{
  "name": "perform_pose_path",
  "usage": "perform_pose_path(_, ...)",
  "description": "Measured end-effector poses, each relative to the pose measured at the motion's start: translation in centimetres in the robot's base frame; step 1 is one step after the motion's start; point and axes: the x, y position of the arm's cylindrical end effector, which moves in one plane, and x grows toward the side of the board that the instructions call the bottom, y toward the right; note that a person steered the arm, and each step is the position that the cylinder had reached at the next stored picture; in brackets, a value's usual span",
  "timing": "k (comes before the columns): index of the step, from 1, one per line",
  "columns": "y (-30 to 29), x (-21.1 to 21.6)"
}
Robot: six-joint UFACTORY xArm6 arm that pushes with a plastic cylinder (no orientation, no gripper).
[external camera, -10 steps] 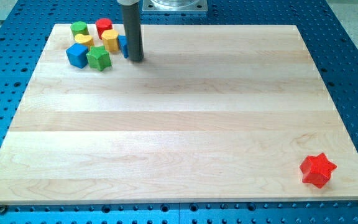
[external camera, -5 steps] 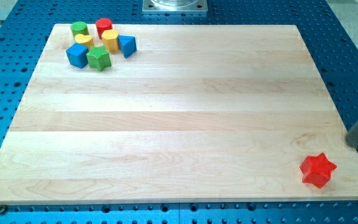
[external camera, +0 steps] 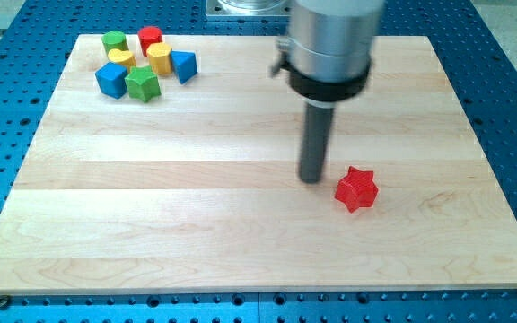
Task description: Slide the red star to the center left
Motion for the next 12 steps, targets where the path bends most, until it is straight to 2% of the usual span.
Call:
perform_pose_path(1,5.0,-0.9)
perform_pose_path(2,8.1,1.9)
perform_pose_path(3,8.1,6.2)
perform_pose_path(4,1.7,5.5)
perform_pose_path(5,-11.8,-1.8)
perform_pose_path(6,-16.2,-4.5)
perform_pose_path(7,-7.9,-2.7)
perform_pose_path(8,-15.7,-0.8)
perform_pose_path(9,-21.8,-0.9)
perform_pose_path(10,-28.8,-4.8)
perform_pose_path(11,-28.1,-6.6)
perform_pose_path(12,-25.6,-0.4)
